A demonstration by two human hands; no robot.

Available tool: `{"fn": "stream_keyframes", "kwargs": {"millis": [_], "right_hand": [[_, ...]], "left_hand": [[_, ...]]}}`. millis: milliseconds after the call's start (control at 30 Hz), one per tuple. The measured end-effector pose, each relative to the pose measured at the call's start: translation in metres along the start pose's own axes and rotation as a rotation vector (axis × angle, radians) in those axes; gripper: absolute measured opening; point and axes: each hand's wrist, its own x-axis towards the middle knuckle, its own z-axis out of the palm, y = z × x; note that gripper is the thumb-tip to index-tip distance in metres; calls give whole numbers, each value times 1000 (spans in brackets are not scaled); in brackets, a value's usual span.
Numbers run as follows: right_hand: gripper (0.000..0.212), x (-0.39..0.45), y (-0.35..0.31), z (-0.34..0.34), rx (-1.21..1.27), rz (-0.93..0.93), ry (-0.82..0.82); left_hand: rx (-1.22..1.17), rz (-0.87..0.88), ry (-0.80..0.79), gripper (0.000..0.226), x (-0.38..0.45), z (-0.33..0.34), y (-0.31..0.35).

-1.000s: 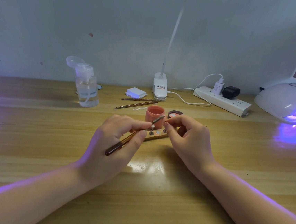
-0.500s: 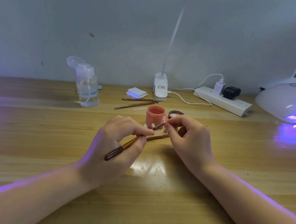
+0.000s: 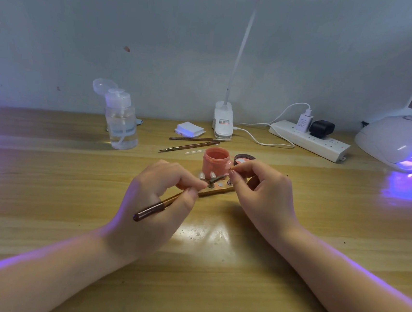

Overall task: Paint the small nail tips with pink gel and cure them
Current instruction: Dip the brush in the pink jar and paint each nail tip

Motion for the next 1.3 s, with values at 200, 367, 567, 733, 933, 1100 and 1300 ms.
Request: {"fn": "stream_keyframes", "kwargs": {"millis": [200,367,567,733,933,1100,1300], "right_hand": [[2,0,0,0,26,22,-22],[4,0,-1,-1,60,48,-26],[5,0,-1,-1,59,58,-25],[6,0,0,-1,59,63,-25],[4,0,-1,-1,58,50,-28],[4,0,0,-1,58,42,-21],[4,-1,0,0,47,34,-15]], "left_hand": [[-76,-122,22,22,2,3,3],[-97,-89,21,23,0,2,2],[-111,-146,30,16,2,3,4],[-76,-97,14,24,-1,2,5],[-37,-90,1,22,2,3,5],[-51,-83,13,23,0,2,3],[-46,-108,-6,25,1,2,4]]}}
